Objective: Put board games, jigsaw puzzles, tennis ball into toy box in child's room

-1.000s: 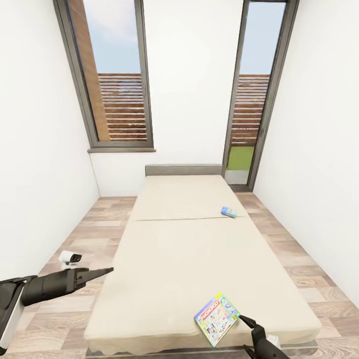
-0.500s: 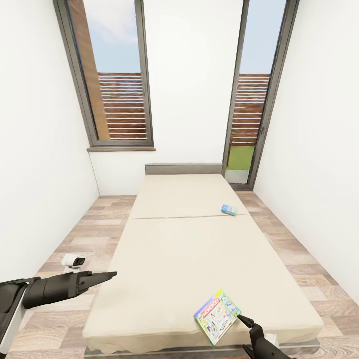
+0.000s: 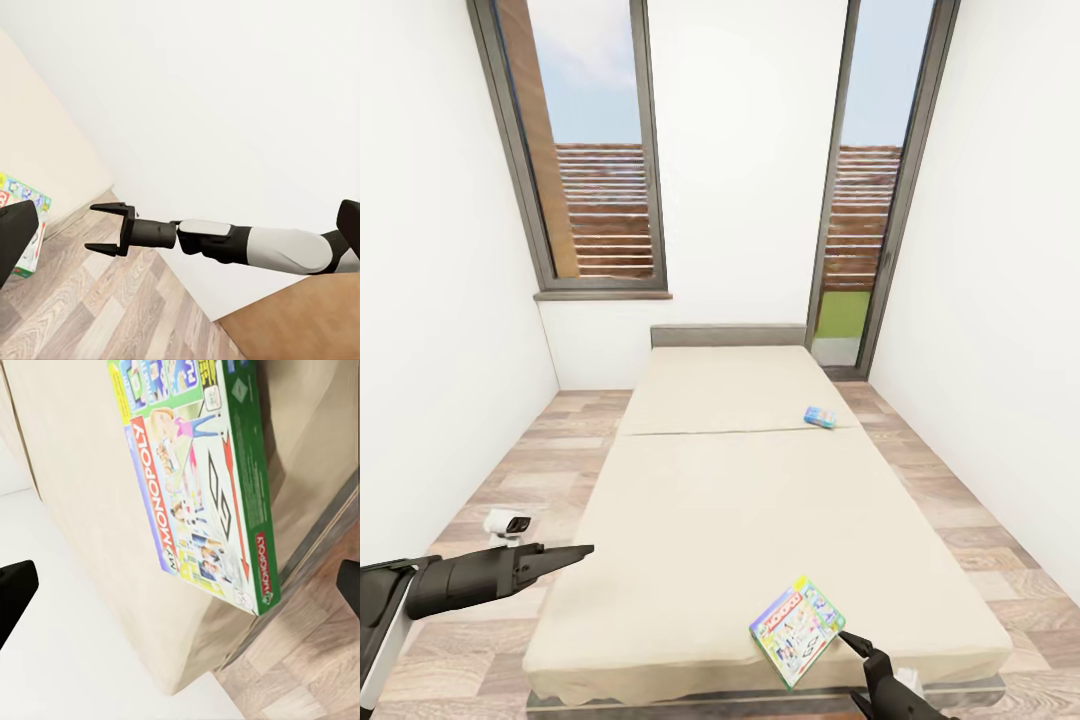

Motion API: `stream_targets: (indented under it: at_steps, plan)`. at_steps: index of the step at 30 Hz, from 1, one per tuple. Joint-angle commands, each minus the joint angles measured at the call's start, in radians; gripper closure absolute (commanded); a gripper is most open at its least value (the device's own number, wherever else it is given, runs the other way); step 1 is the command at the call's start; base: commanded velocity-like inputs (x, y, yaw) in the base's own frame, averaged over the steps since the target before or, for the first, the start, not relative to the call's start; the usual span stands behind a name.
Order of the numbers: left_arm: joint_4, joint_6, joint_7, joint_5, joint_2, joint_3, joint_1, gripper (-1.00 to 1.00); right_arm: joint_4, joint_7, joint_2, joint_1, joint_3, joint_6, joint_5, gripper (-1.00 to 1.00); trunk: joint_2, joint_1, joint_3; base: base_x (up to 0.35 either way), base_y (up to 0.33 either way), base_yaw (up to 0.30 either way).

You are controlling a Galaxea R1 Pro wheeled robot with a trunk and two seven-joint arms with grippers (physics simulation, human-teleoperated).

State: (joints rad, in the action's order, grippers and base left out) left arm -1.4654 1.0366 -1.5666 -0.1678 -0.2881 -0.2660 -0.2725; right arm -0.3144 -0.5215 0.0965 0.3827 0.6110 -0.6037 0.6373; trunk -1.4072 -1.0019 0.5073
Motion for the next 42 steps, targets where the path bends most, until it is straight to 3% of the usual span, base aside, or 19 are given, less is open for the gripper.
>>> stream_targets:
  at_steps: [1, 5, 11, 16, 30, 35, 42]
  plan:
    - [-0.001, 0.011, -0.004, 0.001, 0.0, 0.0, -0.001, -1.0, 0.0, -0.001, 0.0, 0.001, 0.006, -0.007, 0.002, -1.0, -0.008, -0.004, 0.004, 0.0, 0.0, 0.0]
    - [-0.007, 0.011, -0.004, -0.015, 0.001, 0.003, 0.0, -1.0, 0.0, -0.001, 0.0, 0.001, 0.006, -0.007, 0.002, -1.0, -0.036, -0.019, 0.017, 0.0, 0.0, 0.0]
    - [-0.01, 0.011, -0.004, -0.125, -0.006, 0.008, 0.013, -1.0, 0.0, 0.0, 0.0, 0.001, 0.006, -0.006, 0.001, -1.0, -0.078, -0.042, 0.036, 0.0, 0.0, 0.0]
    - [-0.014, 0.01, -0.004, -0.158, -0.009, 0.009, 0.025, -1.0, 0.0, -0.001, 0.0, 0.001, 0.005, -0.005, 0.001, -1.0, -0.113, -0.061, 0.051, 0.0, 0.0, 0.0]
    - [-0.015, 0.011, -0.004, -0.168, -0.008, 0.01, 0.028, -1.0, -0.003, -0.003, -0.006, 0.004, 0.0, 0.027, 0.0, -1.0, -0.211, -0.115, 0.095, 0.0, 0.0, 0.0]
    - [-0.015, 0.011, -0.004, -0.168, -0.008, 0.01, 0.029, -1.0, -0.003, -0.009, -0.006, 0.004, -0.046, 0.053, 0.0, -1.0, -0.246, -0.134, 0.111, 0.0, 0.0, 0.0]
    - [-0.015, 0.011, -0.004, -0.168, -0.008, 0.01, 0.029, -1.0, -0.034, -0.016, -0.009, 0.004, -0.111, 0.06, 0.002, -1.0, -0.246, -0.134, 0.111, 0.0, 0.0, 0.0]
